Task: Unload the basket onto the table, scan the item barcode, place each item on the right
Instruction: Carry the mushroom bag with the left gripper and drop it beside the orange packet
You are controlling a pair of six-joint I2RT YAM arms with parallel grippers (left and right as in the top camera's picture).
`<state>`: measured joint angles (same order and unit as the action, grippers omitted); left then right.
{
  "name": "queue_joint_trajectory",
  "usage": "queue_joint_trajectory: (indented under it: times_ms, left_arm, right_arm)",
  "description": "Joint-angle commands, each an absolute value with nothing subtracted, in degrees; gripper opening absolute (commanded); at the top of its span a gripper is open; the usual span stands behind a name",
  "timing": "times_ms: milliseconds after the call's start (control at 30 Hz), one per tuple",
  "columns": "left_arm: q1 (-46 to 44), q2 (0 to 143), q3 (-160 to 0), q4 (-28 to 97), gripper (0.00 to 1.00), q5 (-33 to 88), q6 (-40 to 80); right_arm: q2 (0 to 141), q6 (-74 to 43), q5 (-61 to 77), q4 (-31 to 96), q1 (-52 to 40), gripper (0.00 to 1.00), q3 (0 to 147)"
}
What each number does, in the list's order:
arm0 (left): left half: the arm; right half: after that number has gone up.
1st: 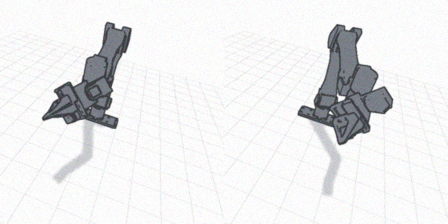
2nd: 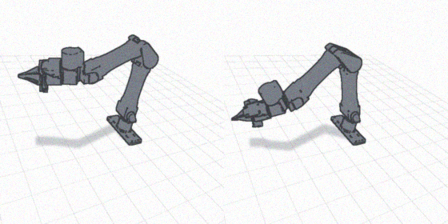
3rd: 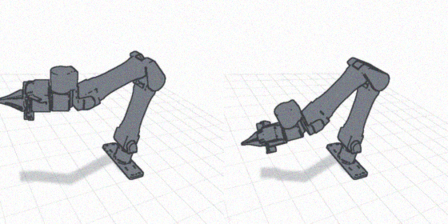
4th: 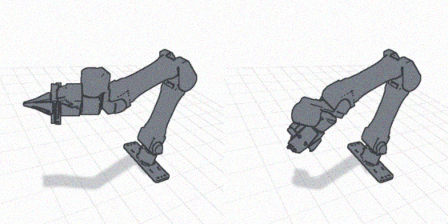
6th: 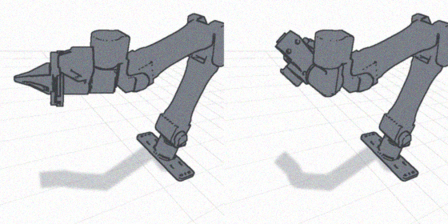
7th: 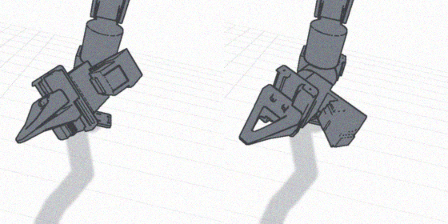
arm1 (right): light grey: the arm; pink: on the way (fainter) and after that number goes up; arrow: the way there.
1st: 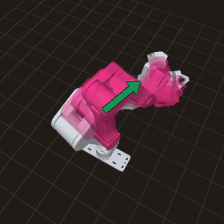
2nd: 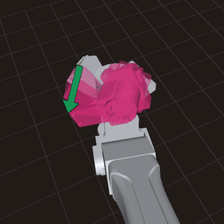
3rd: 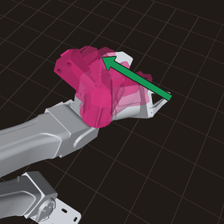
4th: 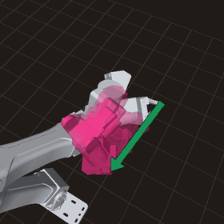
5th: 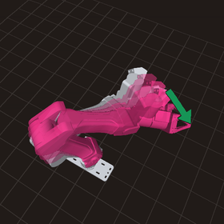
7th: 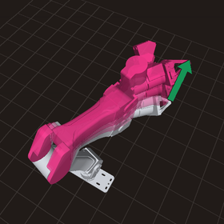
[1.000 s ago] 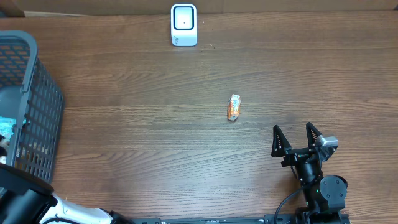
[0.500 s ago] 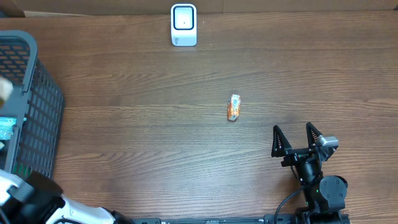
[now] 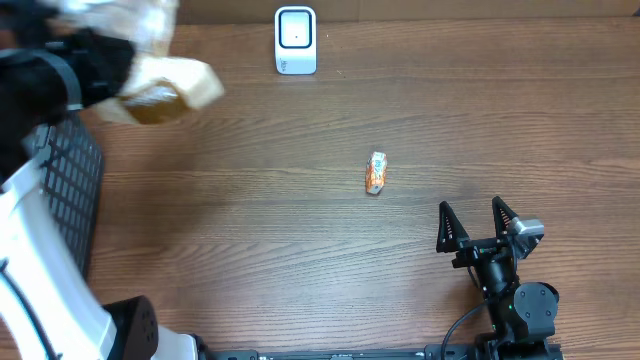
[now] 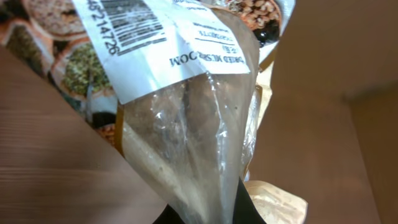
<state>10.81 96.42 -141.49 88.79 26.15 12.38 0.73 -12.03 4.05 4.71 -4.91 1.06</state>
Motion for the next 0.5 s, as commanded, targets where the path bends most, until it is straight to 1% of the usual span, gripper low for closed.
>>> queue_joint_trajectory:
  times_ms: [0, 100, 233, 333, 467]
  left_arm:
    - [1.5, 100.18, -135.96, 89.56, 0.04, 24.86, 9.08]
    - [-5.39, 102.76, -130.15, 88.75, 0.04, 24.53, 9.06]
    - [-12.75, 107.15, -122.56, 85.52, 0.04, 20.84, 10.28]
    - [-17.15, 110.69, -116.68, 82.11, 0.04, 18.96, 13.41]
    - [-20.99, 115.02, -110.83, 77.17, 0.04, 17.87, 14.46]
  right_arm:
    - [0.16, -12.38, 3.95, 4.47, -5.19, 1.0, 0.45]
    - [0.16, -12.38, 3.92, 4.47, -5.19, 1.0, 0.45]
    - [0.16, -12.36, 3.92, 4.47, -5.19, 1.0, 0.45]
    - [0.16, -12.38, 3.95, 4.47, -5.19, 1.0, 0.45]
    - [0.16, -12.38, 3.95, 4.45, -5.19, 1.0, 0.45]
